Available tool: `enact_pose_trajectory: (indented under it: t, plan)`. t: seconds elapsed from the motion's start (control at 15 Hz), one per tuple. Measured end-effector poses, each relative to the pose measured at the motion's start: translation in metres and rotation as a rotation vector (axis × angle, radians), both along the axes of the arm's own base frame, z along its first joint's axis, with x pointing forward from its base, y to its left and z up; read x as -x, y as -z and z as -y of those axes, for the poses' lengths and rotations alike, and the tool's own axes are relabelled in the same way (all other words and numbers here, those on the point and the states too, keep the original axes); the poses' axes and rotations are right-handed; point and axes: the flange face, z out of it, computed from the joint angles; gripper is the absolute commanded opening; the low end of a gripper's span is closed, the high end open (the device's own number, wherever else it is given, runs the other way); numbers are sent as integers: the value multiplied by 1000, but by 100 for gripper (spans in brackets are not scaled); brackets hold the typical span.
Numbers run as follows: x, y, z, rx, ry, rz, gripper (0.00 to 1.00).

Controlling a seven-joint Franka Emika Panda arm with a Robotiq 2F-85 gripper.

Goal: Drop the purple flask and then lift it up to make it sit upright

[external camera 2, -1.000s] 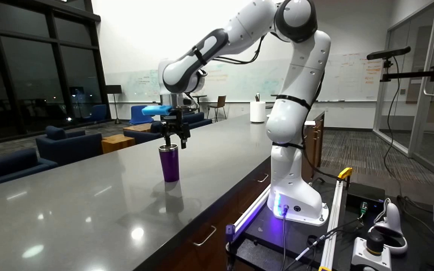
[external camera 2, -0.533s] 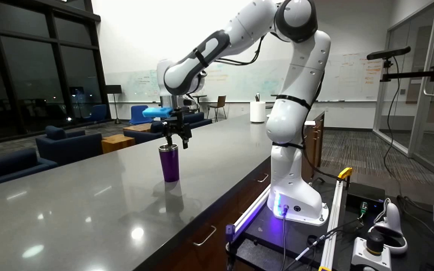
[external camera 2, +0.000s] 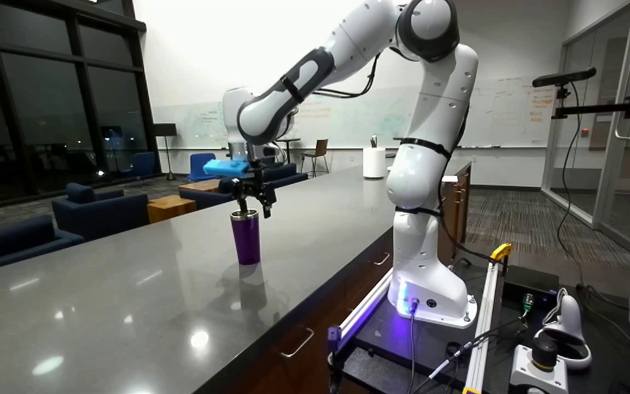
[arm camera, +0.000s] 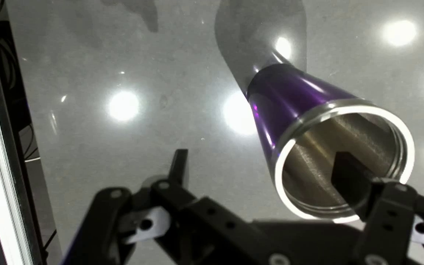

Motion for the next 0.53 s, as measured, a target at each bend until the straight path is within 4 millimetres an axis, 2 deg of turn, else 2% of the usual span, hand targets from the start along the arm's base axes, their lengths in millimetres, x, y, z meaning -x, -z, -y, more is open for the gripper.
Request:
enact_pose_trajectory:
  t: [0.53]
  plan:
    - [-2, 12, -17, 88, -57, -18, 100]
